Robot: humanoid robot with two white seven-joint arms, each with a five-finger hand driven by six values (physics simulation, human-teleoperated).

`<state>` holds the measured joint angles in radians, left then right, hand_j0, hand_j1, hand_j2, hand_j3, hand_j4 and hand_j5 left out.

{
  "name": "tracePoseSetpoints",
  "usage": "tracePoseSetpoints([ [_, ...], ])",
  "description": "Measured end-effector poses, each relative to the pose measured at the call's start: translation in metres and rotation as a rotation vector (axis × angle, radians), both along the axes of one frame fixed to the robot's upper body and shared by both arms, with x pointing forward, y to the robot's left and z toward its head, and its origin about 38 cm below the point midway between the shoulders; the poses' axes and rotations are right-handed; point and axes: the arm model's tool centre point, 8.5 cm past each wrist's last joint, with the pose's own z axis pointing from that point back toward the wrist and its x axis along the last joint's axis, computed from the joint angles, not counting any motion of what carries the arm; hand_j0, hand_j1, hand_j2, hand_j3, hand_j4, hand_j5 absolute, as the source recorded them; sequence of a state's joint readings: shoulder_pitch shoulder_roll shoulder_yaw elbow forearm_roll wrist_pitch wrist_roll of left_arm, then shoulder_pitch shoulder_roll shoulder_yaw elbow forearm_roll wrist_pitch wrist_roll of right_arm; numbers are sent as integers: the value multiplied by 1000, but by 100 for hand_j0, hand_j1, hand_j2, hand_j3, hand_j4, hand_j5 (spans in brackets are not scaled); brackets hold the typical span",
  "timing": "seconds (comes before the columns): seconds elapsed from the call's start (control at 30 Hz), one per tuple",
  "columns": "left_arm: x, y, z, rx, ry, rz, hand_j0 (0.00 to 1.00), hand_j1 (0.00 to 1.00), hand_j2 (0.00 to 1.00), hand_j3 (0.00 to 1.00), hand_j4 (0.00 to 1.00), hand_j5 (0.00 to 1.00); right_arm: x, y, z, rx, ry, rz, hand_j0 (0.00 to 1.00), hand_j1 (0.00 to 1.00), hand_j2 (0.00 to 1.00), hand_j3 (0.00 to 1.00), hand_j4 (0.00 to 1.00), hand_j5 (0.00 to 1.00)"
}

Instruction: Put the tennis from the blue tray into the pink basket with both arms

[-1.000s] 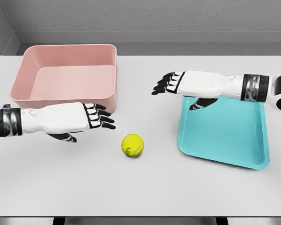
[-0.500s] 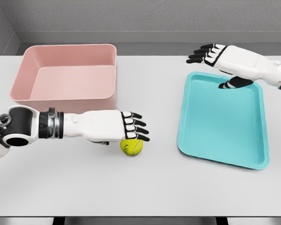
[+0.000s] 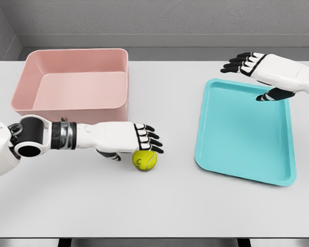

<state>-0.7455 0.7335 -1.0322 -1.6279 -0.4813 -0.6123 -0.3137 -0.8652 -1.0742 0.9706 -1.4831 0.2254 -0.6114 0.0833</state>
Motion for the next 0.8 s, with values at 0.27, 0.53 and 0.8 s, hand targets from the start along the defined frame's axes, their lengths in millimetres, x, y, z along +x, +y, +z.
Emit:
tracePoseSetpoints([
  [0.27,-2,-9,-3,0,6,-20,100,100,100,100,100,100,-1,-1,-1,-4,3,-1,100,100,100,100,100,100],
  [0.53,-3,-12,-2,-4,7,-26,100,100,100,100,100,100,-3,-4,-3,-9,9,-7,100,100,100,100,100,100],
  [0.8,-7,-15,-8,-5,22,-36,100,100,100,100,100,100,-3,-8,-2,-12,7,-15,100,100,100,100,100,100],
])
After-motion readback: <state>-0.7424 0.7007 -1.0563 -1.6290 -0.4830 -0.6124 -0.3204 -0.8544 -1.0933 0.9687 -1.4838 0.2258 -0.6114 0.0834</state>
